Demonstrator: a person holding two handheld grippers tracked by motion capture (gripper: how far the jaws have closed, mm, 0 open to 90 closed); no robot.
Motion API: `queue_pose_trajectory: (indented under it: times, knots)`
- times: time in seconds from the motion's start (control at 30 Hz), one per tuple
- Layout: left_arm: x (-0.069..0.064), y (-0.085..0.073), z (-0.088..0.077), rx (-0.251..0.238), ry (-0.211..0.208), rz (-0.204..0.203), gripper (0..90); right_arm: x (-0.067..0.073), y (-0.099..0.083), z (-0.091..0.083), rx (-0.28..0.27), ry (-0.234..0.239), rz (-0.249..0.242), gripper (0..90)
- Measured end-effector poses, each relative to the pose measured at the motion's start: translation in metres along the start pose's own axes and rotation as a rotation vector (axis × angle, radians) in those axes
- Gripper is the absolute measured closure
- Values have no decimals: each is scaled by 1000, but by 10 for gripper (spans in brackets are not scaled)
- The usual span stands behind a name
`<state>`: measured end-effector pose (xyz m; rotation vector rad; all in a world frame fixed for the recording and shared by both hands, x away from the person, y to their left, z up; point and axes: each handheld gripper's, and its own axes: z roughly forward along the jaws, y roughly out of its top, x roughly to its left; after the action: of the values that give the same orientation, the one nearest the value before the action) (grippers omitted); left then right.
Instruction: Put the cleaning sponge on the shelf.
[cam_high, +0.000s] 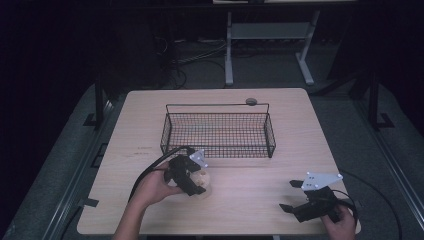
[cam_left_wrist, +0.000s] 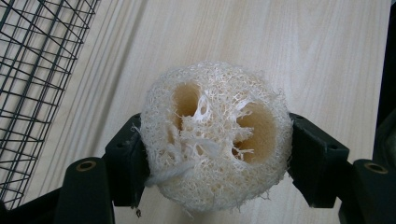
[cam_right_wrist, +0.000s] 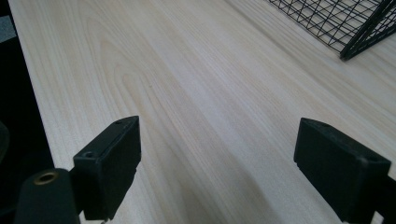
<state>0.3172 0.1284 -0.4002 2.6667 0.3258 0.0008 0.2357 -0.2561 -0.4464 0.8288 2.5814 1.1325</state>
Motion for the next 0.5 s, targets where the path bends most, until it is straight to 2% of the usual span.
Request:
queue_pose_trajectory:
  times: [0.23,0.37,0.5]
  knots:
    - [1,2,-5,-17,-9,-1,299,0,0,0,-2,0,1,143]
    - [2,9,-11,-10,-2,15,299,0,0,0,-4,1,0,143]
    - [4,16,-17,-13,-1,16,299,1,1,1,1,3,0,143]
